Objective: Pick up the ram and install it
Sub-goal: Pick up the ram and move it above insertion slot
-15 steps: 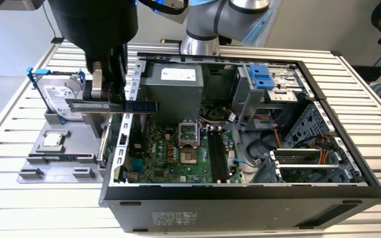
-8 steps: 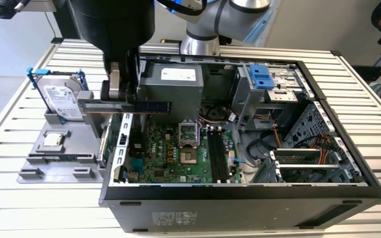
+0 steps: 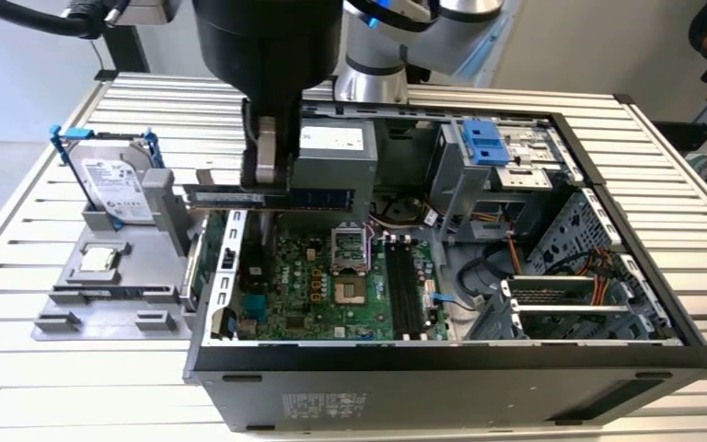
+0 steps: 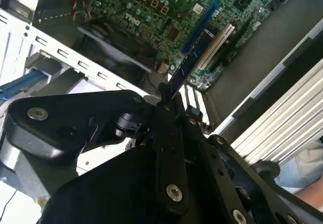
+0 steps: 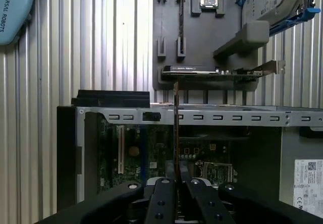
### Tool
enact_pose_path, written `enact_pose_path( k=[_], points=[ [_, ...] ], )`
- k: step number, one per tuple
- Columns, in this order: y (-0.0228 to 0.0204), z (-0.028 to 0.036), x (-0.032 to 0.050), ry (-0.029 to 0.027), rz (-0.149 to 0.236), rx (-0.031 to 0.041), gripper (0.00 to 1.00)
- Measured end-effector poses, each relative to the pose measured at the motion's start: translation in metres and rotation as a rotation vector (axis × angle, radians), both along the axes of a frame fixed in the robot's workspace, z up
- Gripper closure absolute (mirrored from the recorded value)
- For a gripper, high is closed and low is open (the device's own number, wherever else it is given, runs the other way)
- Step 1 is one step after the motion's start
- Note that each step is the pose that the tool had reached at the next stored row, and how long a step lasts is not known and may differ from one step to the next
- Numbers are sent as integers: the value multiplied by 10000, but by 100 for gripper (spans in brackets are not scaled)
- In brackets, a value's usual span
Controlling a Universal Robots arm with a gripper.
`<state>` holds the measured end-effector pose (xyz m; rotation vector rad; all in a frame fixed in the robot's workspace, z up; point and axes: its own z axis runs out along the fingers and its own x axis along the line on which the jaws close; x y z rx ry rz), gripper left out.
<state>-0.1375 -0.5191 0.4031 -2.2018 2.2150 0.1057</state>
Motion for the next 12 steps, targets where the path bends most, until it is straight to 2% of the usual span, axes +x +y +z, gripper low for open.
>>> enact_pose_path(
  k=[12],
  points=[
    [0,0,545,7,0,0,100]
  ],
)
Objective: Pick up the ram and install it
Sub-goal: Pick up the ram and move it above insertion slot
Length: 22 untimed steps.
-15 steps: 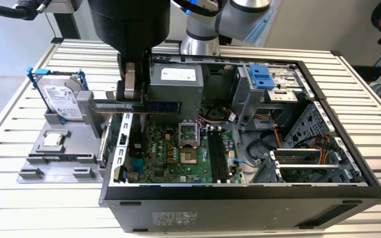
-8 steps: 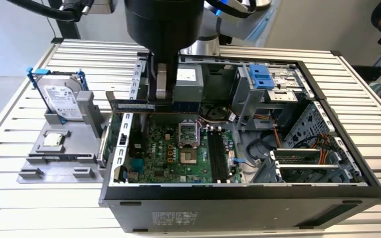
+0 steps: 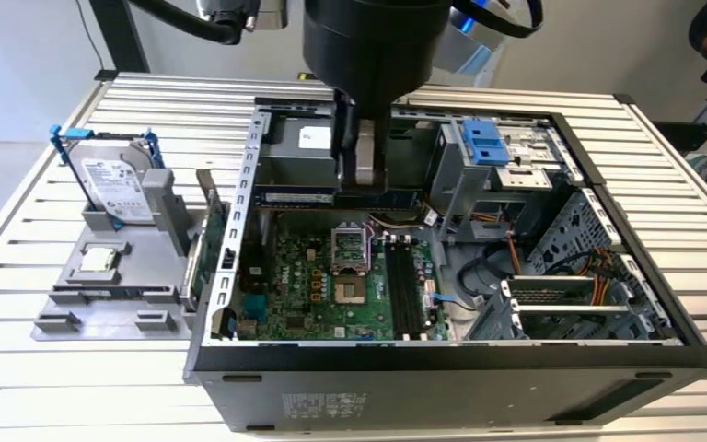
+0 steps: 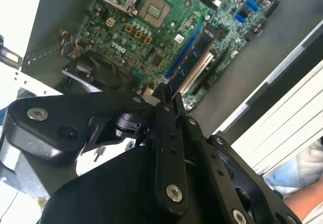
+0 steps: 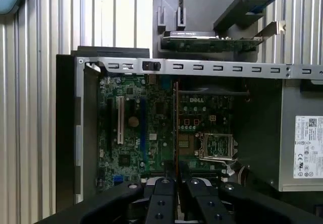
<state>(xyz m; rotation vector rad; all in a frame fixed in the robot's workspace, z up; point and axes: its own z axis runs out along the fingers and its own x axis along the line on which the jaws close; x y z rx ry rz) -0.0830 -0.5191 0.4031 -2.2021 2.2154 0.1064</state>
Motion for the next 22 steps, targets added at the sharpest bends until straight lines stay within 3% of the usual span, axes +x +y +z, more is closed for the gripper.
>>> enact_pose_path(
  k=[8,22],
  points=[
    [0,0,330,2,0,0,100],
    [0,0,708,2,1,0,100]
  ],
)
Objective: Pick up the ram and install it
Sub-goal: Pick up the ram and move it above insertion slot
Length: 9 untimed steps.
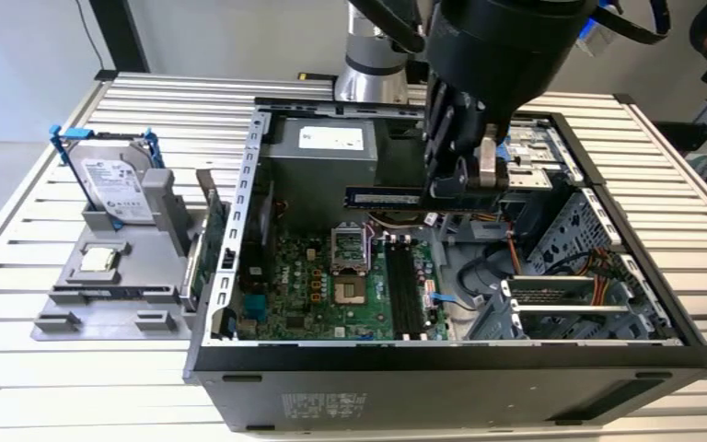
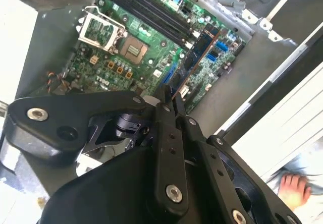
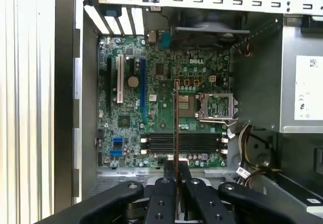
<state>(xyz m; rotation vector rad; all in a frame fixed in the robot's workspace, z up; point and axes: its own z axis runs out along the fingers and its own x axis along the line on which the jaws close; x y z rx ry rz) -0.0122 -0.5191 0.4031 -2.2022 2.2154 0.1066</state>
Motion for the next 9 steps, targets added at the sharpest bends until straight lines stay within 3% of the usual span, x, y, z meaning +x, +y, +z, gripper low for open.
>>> enact_pose_path(
  k=[9],
  points=[
    [1,0,280,1,0,0,100]
  ],
)
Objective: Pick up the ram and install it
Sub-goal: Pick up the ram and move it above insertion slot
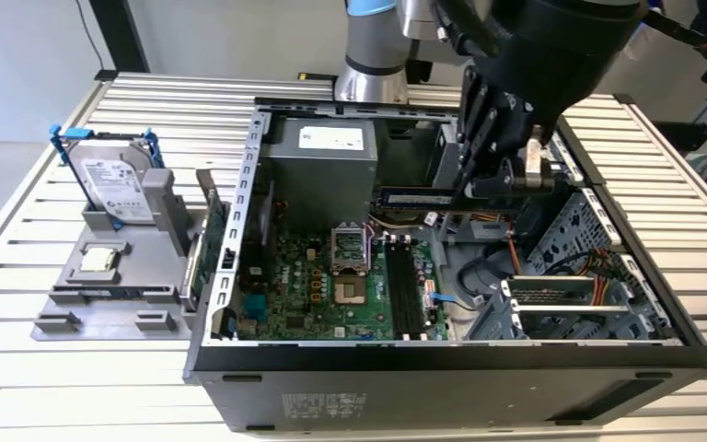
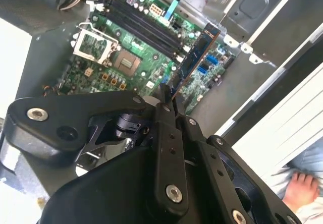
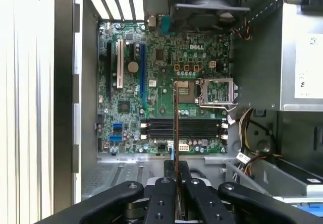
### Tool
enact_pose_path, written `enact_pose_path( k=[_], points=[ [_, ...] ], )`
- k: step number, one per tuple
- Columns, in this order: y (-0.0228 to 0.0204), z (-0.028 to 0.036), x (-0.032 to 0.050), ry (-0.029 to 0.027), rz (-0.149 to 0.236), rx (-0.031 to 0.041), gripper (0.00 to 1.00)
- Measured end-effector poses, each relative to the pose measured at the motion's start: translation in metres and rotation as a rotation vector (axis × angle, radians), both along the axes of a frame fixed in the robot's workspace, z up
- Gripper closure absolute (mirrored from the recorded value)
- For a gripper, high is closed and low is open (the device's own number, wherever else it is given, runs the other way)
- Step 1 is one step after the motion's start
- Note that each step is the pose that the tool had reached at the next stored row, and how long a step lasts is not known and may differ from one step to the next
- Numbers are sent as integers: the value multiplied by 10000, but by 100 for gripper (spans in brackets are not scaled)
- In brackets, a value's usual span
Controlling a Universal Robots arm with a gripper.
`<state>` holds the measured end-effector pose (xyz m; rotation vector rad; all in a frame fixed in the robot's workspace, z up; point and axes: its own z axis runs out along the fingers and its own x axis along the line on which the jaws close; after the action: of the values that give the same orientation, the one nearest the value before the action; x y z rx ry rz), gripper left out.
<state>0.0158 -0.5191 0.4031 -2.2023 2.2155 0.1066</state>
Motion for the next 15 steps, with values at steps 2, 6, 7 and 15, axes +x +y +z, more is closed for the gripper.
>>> enact_pose_path(
  k=[2,6,7,15],
  points=[
    [0,0,64,-1,0,-1,100],
    [0,0,191,-1,0,0,100],
    [0,0,218,-1,1,1,100],
    [93,0,266,-1,0,-3,100]
  ],
)
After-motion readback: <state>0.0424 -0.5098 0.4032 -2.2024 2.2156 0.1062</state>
